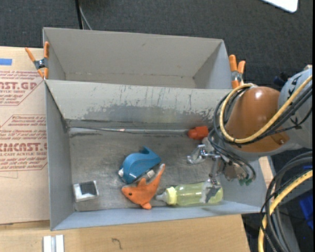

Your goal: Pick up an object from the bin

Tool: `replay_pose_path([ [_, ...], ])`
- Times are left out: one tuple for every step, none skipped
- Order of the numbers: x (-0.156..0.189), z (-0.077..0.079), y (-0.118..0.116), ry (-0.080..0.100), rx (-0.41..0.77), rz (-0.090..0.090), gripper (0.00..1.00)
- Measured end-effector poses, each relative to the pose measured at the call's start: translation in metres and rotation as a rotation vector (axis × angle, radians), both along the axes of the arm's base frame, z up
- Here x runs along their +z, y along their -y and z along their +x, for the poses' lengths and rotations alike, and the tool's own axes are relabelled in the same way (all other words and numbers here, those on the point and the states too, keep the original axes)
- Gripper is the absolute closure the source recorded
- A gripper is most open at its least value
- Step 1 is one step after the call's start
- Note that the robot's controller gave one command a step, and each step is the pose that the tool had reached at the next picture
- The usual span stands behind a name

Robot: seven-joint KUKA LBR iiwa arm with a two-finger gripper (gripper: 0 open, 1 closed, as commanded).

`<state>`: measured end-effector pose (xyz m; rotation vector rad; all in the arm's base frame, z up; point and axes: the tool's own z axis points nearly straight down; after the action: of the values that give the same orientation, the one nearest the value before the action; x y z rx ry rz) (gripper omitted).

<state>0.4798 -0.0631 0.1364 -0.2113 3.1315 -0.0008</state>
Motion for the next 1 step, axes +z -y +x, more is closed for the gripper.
replay_pose_path([
  [0.01,0.0055,-0.0339,-0.003,0.161,0.0,0.0],
])
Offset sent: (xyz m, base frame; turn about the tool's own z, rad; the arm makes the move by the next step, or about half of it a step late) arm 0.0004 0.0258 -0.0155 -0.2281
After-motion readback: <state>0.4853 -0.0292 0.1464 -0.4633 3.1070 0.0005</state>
